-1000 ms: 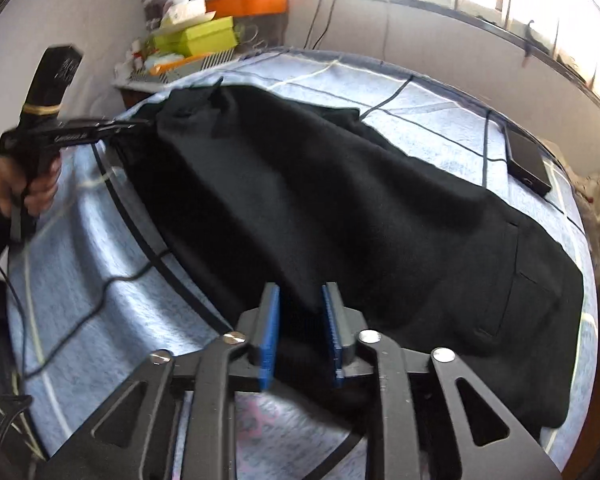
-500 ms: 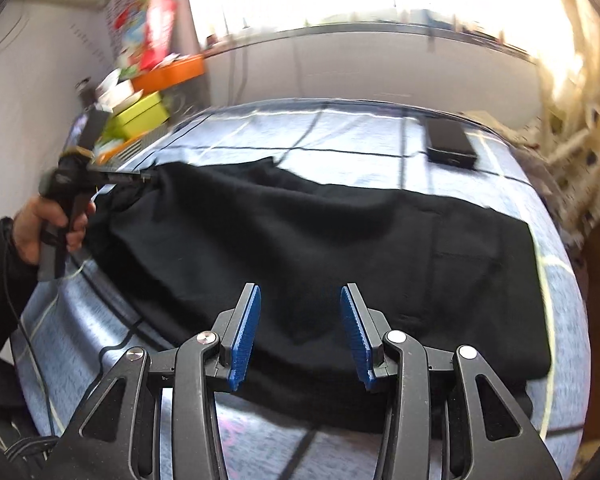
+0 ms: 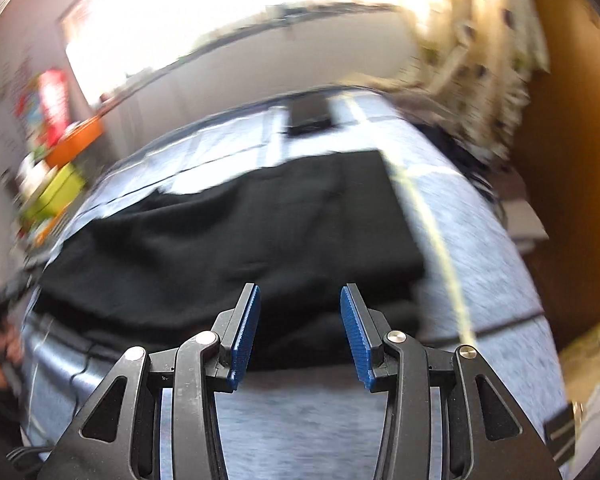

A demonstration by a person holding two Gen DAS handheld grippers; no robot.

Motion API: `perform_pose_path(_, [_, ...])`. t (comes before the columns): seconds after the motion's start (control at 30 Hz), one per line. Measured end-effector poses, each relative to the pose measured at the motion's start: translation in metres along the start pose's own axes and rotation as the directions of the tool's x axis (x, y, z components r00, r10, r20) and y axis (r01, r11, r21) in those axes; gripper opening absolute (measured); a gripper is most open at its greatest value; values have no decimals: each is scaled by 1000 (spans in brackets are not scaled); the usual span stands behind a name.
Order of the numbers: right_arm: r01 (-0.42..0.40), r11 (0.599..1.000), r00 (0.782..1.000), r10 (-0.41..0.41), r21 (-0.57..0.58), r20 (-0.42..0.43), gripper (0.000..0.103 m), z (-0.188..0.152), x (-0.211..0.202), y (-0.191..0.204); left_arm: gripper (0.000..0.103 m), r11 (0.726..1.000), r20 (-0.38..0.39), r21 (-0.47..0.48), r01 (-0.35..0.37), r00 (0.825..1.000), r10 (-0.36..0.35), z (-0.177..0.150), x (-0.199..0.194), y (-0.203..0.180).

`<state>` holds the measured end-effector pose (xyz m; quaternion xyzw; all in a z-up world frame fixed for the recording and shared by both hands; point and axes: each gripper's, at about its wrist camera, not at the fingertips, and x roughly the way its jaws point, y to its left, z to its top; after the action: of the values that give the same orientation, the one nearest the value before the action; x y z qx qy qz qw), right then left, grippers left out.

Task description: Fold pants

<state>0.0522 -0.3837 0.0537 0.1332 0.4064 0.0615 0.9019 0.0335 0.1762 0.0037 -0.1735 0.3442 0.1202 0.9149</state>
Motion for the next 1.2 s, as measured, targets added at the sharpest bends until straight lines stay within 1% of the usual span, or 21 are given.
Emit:
perform_pose_path(0.07, [-12,998,1000,11,61,2,43,1,-1,-11,5,999,-21,-23,39,999,-39,-3,3,4])
perform_pose_path(0.1, [-33,995,999,32,94,8,43,2,-1,-17,5,997,-25,-51,58,998,-59,-4,4,8])
perform_pose_path(0.2, [-54,988,998,55,147,-1,43,7,2,-22,8,986,-28,-120,119,992,-123,1,6,17])
perform_pose_path(0.27, [-54,984,998,56,171,-7,44,10,5,-25,20,978,-39,-152,140,988,-147,2,7,18])
perform_pose_path(0.3, [-48,982,999,50,180,-7,44,10,6,-26,33,973,-41,-174,154,986,-164,3,9,19])
perform_pose_path(0.33, [-39,980,999,42,195,-6,44,11,7,-27,42,968,-46,-195,160,984,-172,4,10,19])
perform_pose_path(0.4, [-35,974,999,35,225,7,44,13,8,-30,44,962,-44,-216,169,982,-182,5,11,18])
perform_pose_path(0.5, [-25,970,1000,22,243,14,44,13,10,-32,47,961,-59,-233,147,985,-165,7,18,14])
perform_pose_path(0.57, [-6,968,1000,0,250,24,44,13,10,-31,47,963,-75,-234,131,986,-152,8,23,12])
perform_pose_path(0.63, [14,962,999,-25,271,39,44,13,8,-34,45,973,-67,-200,119,989,-135,11,22,4])
perform_pose_path(0.67, [30,958,999,-42,286,35,45,13,8,-37,42,979,-65,-174,106,991,-119,12,21,0])
perform_pose_path(0.73, [51,948,998,-59,313,16,45,12,11,-42,8,987,-58,-137,88,994,-97,13,21,-6])
perform_pose_path(0.8, [51,946,998,-57,322,9,45,13,14,-44,6,987,-61,-127,93,993,-102,14,22,-8])
perform_pose_path(0.9, [40,942,999,-48,333,16,45,18,18,-48,5,989,-25,-115,93,995,-97,16,14,-9])
perform_pose_path(0.93, [31,939,999,-40,343,19,43,20,19,-51,5,988,-12,-118,102,995,-104,18,10,-8])
perform_pose_path(0.97, [25,940,999,-35,341,22,33,22,20,-52,5,987,-1,-121,109,994,-110,19,6,-6])
perform_pose_path(1.0, [26,941,999,-37,337,28,27,23,21,-53,5,986,12,-121,112,994,-111,20,2,-4])
perform_pose_path(1.03, [17,939,999,-31,342,37,19,24,20,-56,5,986,20,-120,113,994,-111,21,-1,-4])
perform_pose_path(1.07, [-7,936,999,-11,352,49,12,26,18,-58,5,986,26,-120,113,993,-111,22,-4,-2])
perform_pose_path(1.13, [-46,936,996,14,349,94,8,29,6,-57,4,985,36,-128,119,993,-115,25,-9,2])
perform_pose_path(1.2, [-95,930,990,50,354,134,7,31,-11,-54,4,982,48,-137,130,991,-125,26,-16,6])
